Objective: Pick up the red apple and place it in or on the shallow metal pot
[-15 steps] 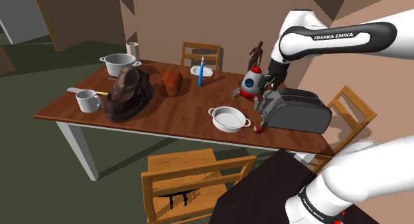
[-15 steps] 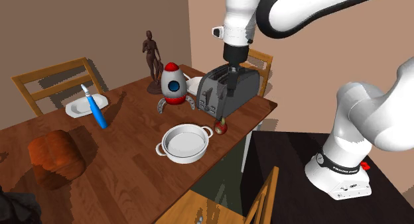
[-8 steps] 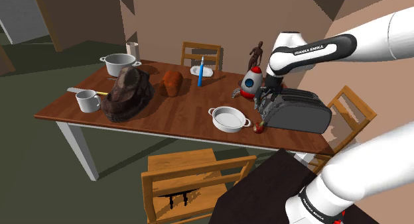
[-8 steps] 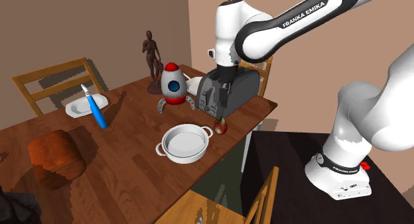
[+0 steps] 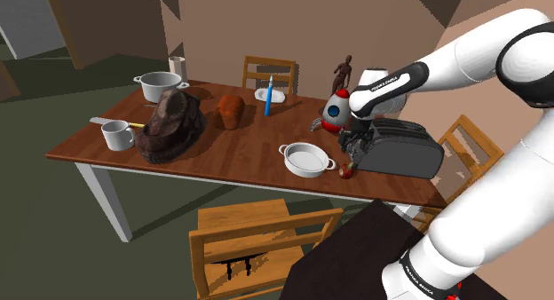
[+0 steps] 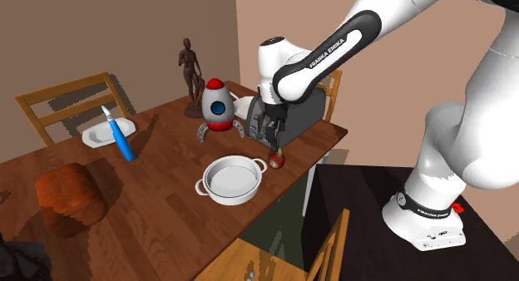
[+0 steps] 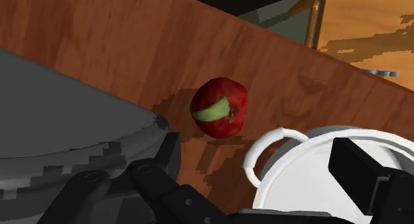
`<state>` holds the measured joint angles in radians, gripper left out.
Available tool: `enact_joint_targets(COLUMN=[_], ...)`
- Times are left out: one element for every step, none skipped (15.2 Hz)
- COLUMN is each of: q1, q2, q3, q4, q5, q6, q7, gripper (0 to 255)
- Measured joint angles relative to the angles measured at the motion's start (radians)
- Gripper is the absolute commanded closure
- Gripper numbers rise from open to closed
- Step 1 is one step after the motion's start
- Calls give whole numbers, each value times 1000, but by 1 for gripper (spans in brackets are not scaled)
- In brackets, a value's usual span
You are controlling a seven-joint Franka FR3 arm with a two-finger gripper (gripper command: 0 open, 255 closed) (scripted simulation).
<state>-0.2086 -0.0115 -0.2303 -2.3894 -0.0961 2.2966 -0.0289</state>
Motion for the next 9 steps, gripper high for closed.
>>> enact_joint_targets(q1=[-7,-11,-16,-22,-25,-27,-28,-29,-31], q2=[36,67,104,133,158,173,187,198,209], q3=[-7,-11,-15,-19,-19,-20,-19,-18,-18], q4=[5,12,20,30,34,33,31,27,25], q5=[7,15,24,32,39,43,47,50,53], q6=[22,37,56,67,84,97,112,126,139], q7=[-1,4,5,5,5,4,3,3,-1], gripper=[0,0,0,0,0,0,0,0,0])
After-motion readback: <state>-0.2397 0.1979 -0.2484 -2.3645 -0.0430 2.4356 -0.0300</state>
